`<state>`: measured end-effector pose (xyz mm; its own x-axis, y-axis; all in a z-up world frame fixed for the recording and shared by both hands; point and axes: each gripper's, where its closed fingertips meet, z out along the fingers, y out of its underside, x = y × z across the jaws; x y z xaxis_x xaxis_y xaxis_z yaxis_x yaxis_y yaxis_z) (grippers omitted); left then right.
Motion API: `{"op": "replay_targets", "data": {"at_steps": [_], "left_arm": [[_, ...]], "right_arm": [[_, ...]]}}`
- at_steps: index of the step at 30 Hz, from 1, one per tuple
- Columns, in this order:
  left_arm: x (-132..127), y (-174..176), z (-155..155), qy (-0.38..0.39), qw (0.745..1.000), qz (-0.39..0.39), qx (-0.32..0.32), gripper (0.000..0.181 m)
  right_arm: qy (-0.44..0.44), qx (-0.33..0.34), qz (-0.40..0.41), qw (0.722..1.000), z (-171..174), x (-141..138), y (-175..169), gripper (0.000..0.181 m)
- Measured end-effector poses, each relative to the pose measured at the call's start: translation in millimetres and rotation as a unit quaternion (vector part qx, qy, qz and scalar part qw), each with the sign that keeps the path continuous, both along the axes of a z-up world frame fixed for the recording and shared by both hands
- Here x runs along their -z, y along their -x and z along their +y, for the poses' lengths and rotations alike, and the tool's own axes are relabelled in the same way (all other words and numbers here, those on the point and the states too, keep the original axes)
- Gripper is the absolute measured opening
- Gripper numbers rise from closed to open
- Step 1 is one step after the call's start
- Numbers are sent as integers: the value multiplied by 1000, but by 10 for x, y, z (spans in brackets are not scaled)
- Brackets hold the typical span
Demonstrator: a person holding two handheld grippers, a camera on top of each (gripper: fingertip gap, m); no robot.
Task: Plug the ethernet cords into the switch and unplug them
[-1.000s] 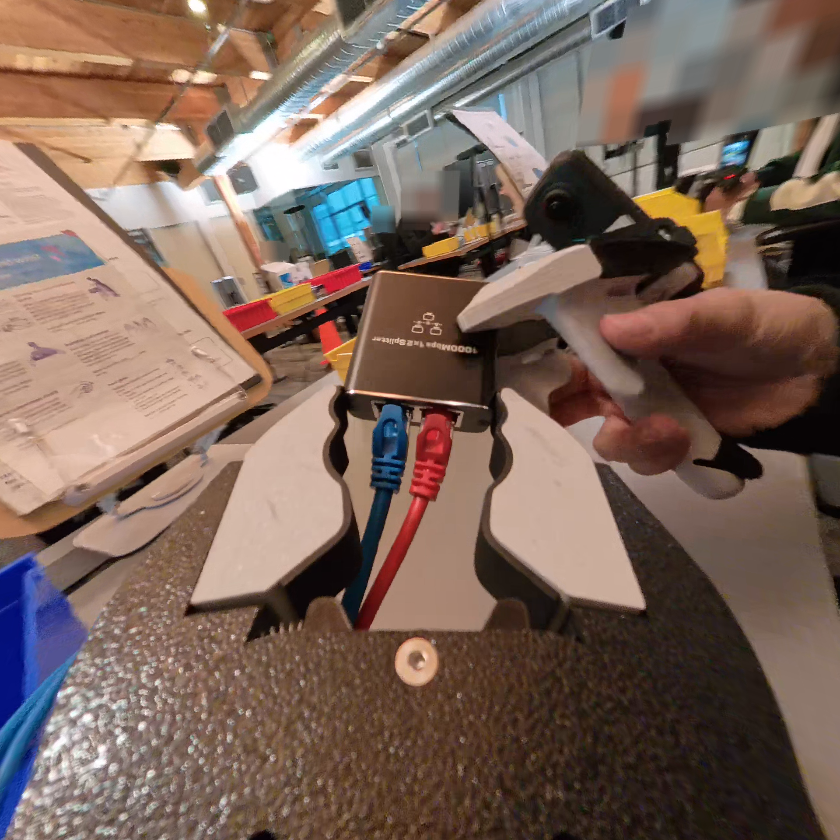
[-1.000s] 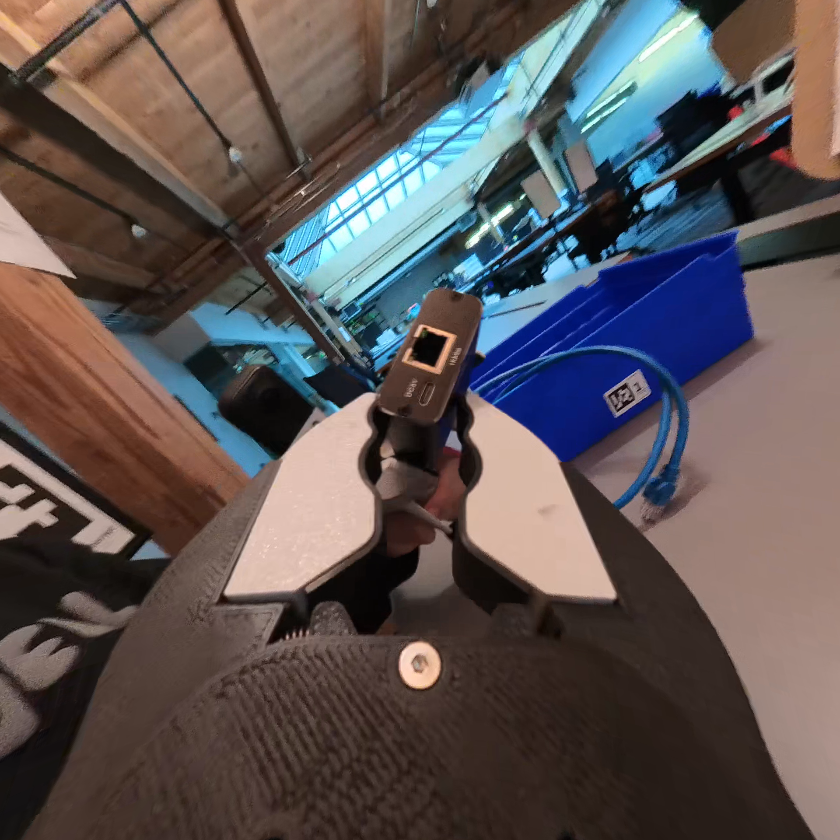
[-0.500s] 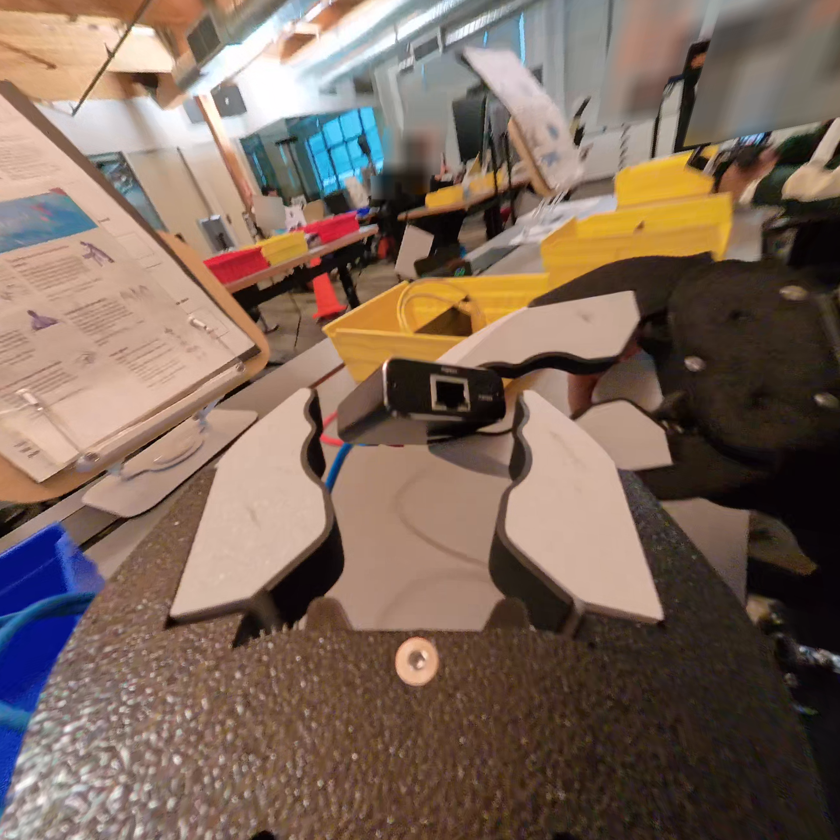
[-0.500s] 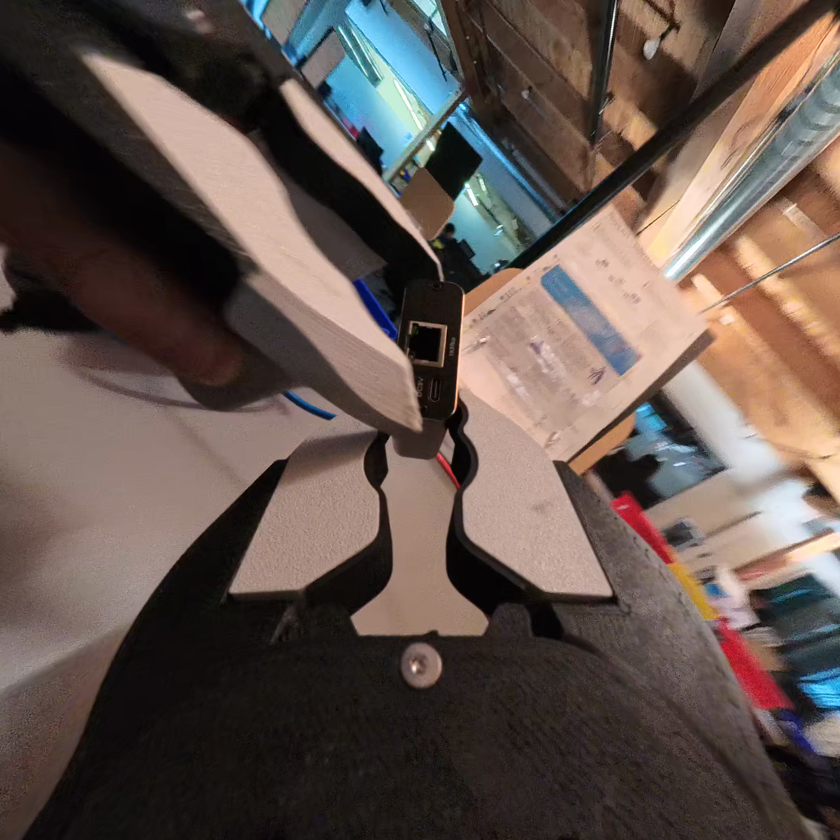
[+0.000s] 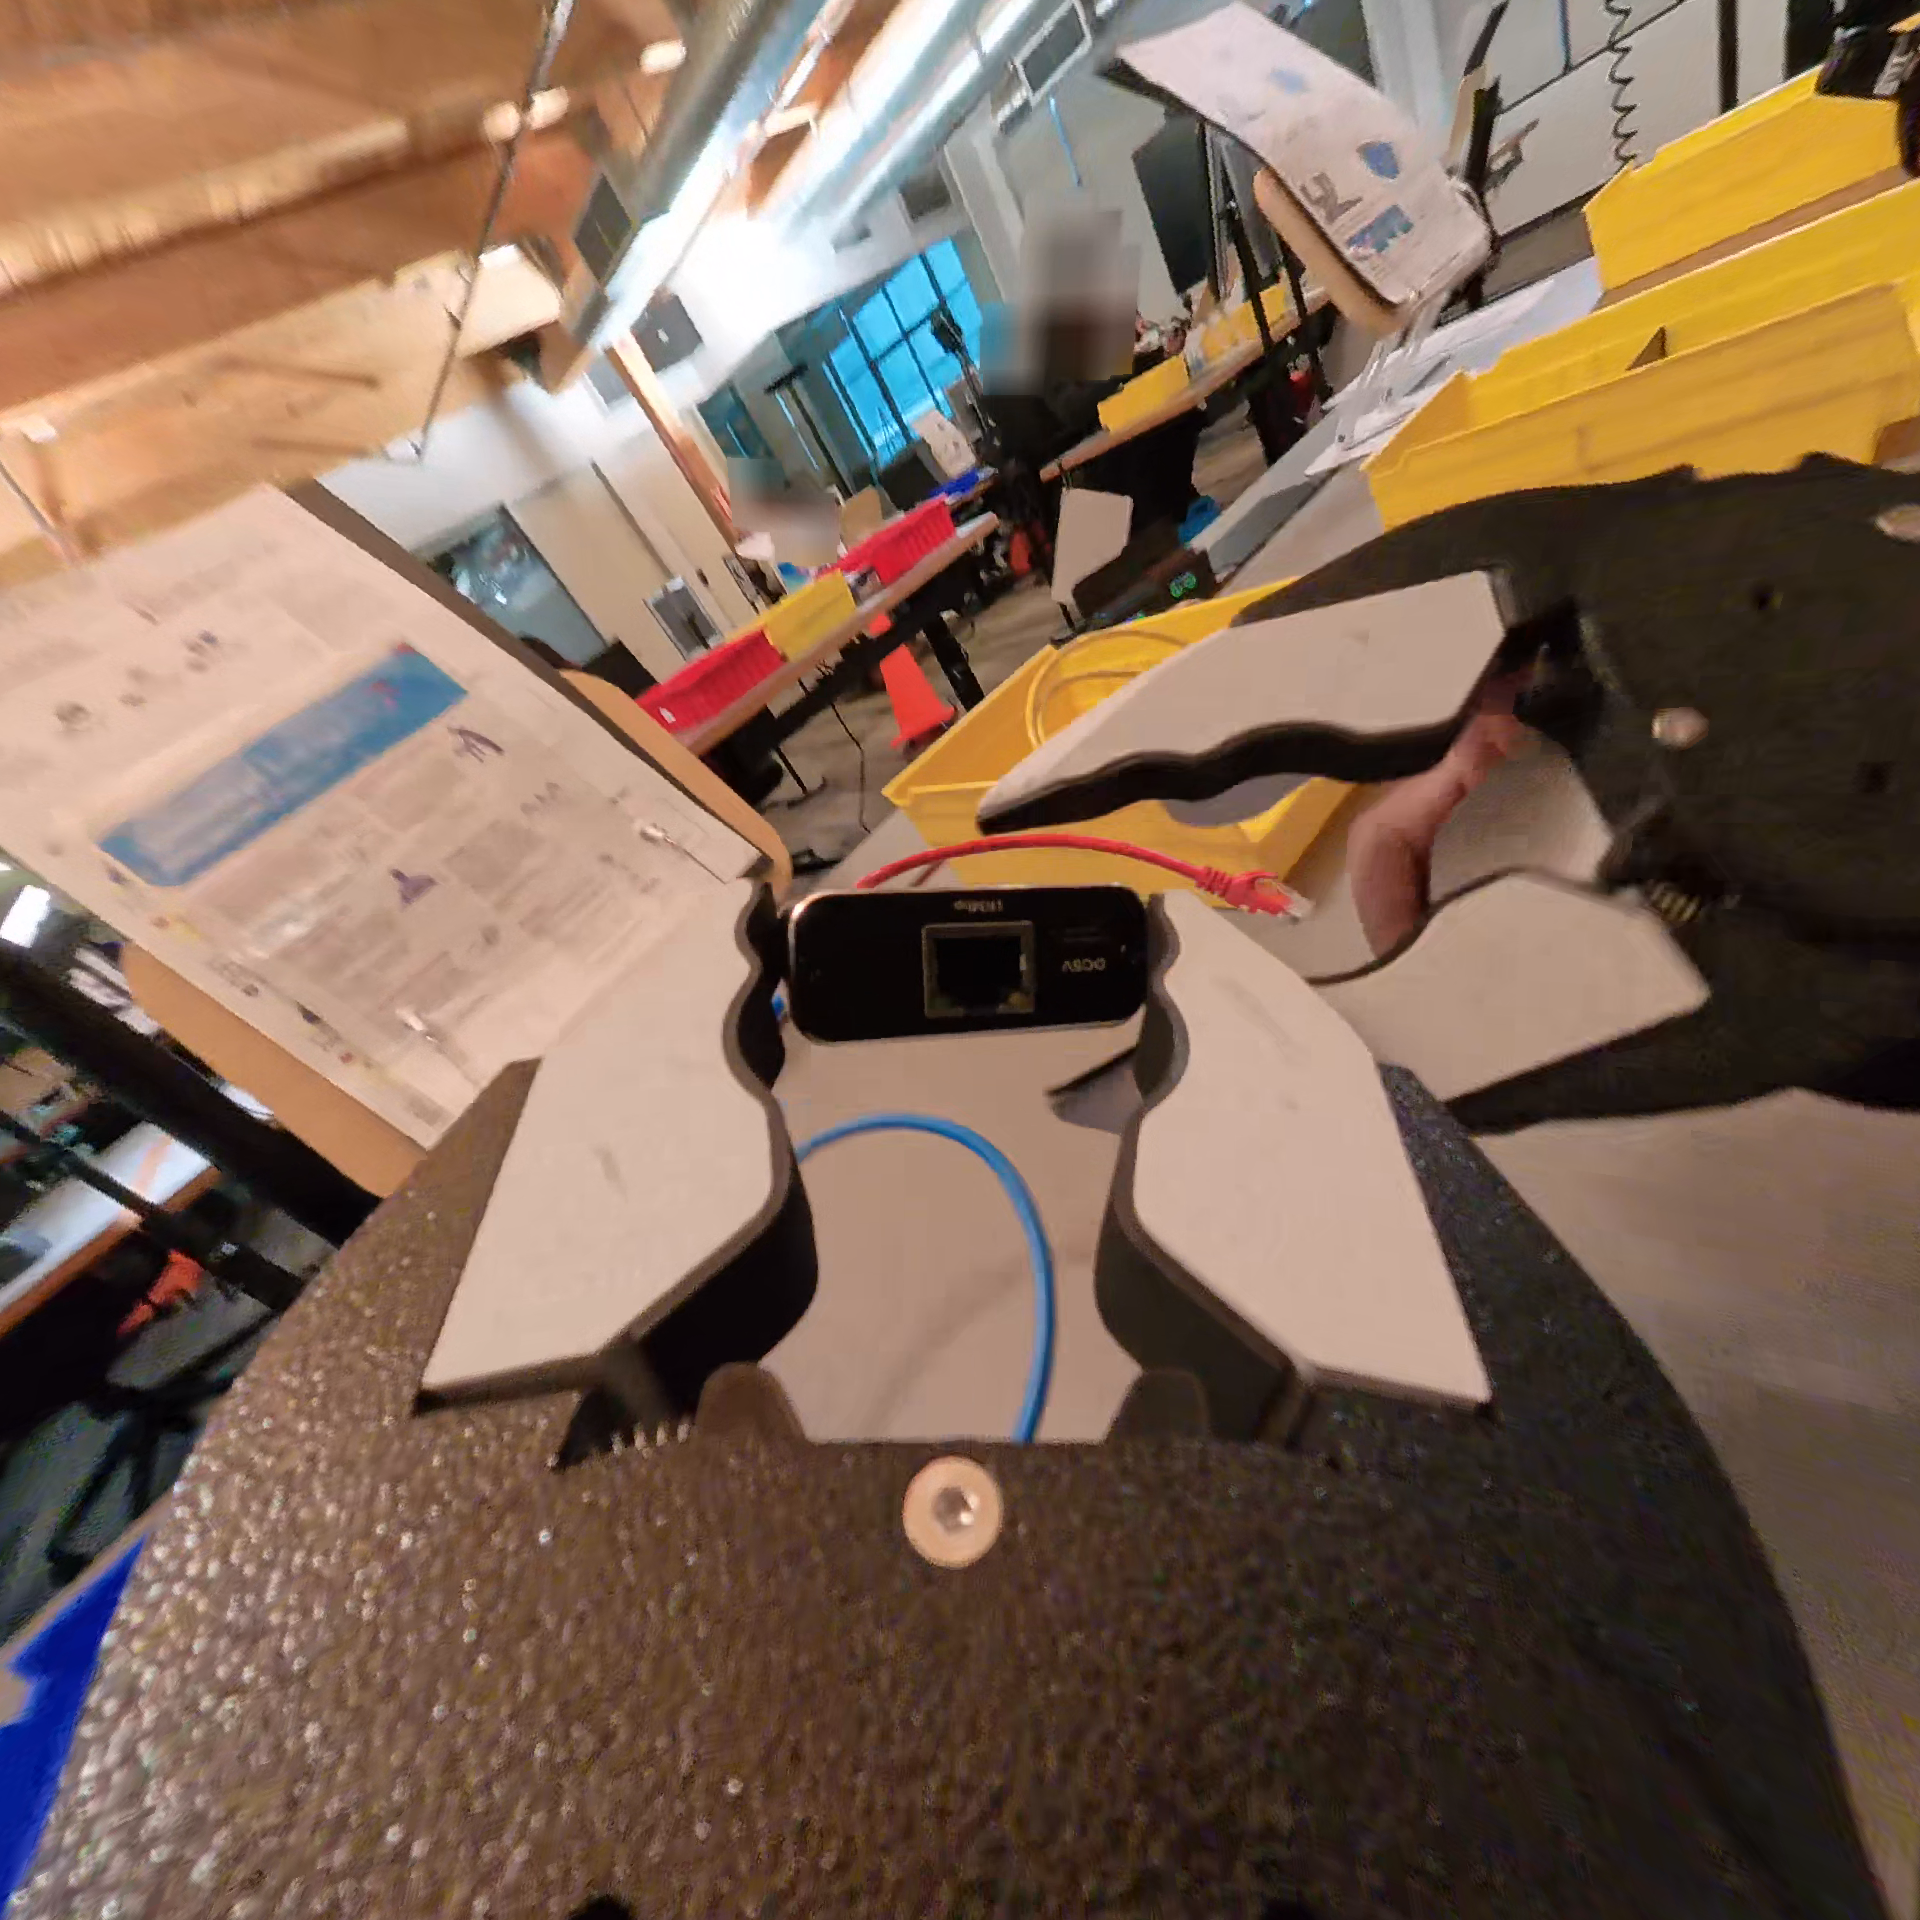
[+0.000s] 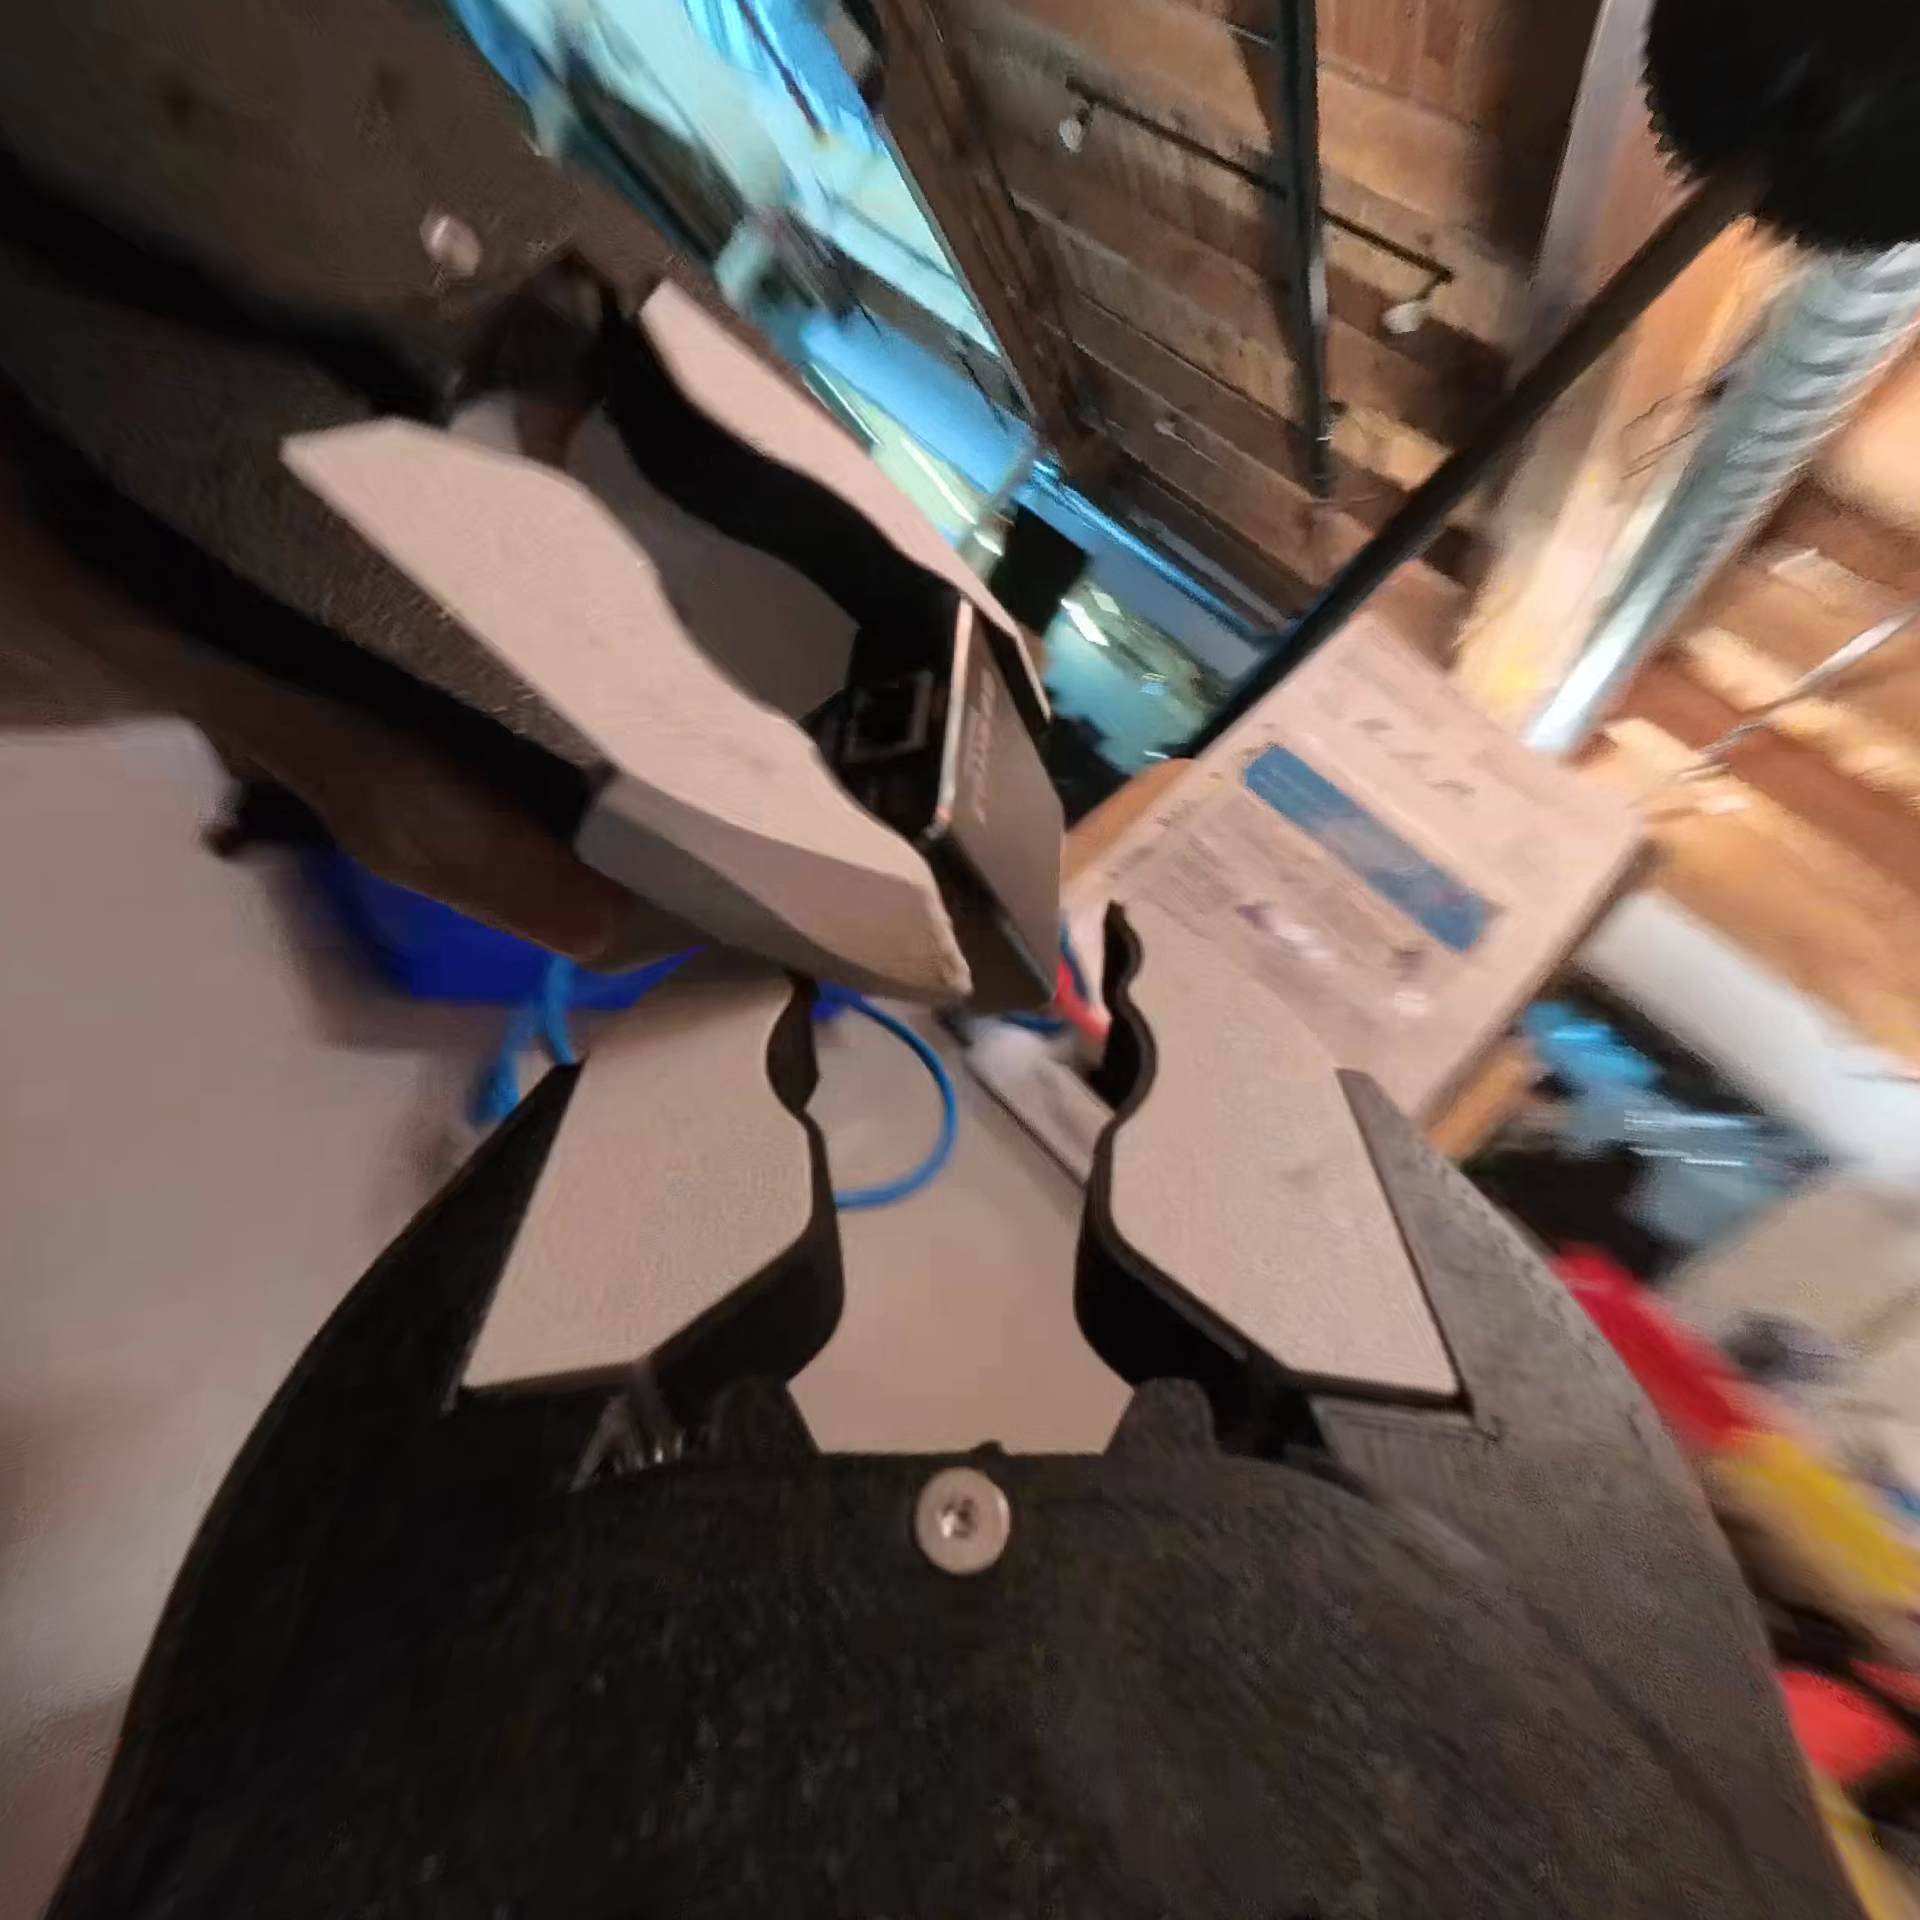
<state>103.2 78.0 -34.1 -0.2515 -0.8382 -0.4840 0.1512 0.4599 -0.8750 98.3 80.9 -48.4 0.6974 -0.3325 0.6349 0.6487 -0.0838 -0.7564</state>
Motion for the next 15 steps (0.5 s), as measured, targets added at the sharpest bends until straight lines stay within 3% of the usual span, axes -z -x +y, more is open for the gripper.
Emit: {"op": "replay_targets", "data": {"at_steps": [3, 5, 6, 8, 10, 11, 12, 13, 15], "left_arm": [[-123, 45, 77, 17, 999, -34, 2, 66], [-179, 72, 95, 33, 998, -56, 16, 66], [-206, 96, 71, 39, 996, -69, 31, 66], [-259, 179, -62, 39, 990, -105, 80, 65], [-257, 243, -208, 28, 984, -127, 120, 65], [-247, 285, -289, 16, 979, -143, 142, 65], [-243, 308, -333, 11, 976, -156, 151, 65], [-227, 308, -355, 7, 975, -156, 155, 65], [-186, 293, -369, 5, 975, -152, 162, 65]], "right_arm": [[-21, -122, 178, 976, -73, -19, -27, 79], [-3, -210, 337, 918, -100, 68, -45, 96], [6, -259, 420, 870, -121, 114, -29, 97], [-12, -388, 554, 737, -206, 52, 91, 94], [-71, -493, 625, 601, -308, -124, 110, 73], [-97, -527, 644, 547, -345, -194, 91, 67], [-103, -537, 659, 516, -332, -192, 81, 57], [-95, -524, 674, 512, -265, -116, 70, 47], [-85, -514, 670, 528, -206, -18, 99, 48]]}}
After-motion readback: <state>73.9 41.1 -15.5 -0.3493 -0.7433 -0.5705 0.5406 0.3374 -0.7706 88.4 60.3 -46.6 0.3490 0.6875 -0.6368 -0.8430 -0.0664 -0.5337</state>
